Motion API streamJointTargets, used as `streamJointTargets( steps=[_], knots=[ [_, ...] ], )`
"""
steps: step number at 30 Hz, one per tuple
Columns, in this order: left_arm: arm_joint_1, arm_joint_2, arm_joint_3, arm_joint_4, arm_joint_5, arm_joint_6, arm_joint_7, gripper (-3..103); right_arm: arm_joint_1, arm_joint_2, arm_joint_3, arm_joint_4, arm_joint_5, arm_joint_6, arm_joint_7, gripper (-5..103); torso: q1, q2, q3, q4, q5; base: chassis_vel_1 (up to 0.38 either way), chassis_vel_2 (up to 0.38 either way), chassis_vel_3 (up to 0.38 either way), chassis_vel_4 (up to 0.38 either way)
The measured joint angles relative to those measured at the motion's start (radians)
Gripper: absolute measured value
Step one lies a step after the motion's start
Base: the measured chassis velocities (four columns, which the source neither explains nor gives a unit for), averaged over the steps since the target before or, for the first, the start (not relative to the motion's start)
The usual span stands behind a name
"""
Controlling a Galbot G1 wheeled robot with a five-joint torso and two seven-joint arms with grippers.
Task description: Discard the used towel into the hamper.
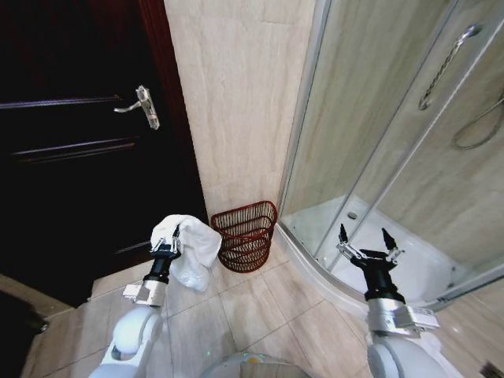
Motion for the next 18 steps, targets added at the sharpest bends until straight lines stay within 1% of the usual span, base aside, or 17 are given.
streamJointTargets(
  steps=[8,18],
  knots=[
    [-0.006,0.009,0.003,0.005,-0.001,0.002,0.0,11,0.003,0.005,-0.003,-0.004,-0.006,0.001,-0.001,100,-0.013,-0.036,-0.024,0.0,0.0,0.0,0.0,0.0,0.0],
    [-0.02,0.014,0.003,0.019,-0.008,0.002,0.0,11,0.002,0.015,-0.012,-0.004,-0.019,0.004,-0.003,100,-0.026,-0.071,-0.045,0.0,0.0,0.0,0.0,0.0,0.0]
  ],
)
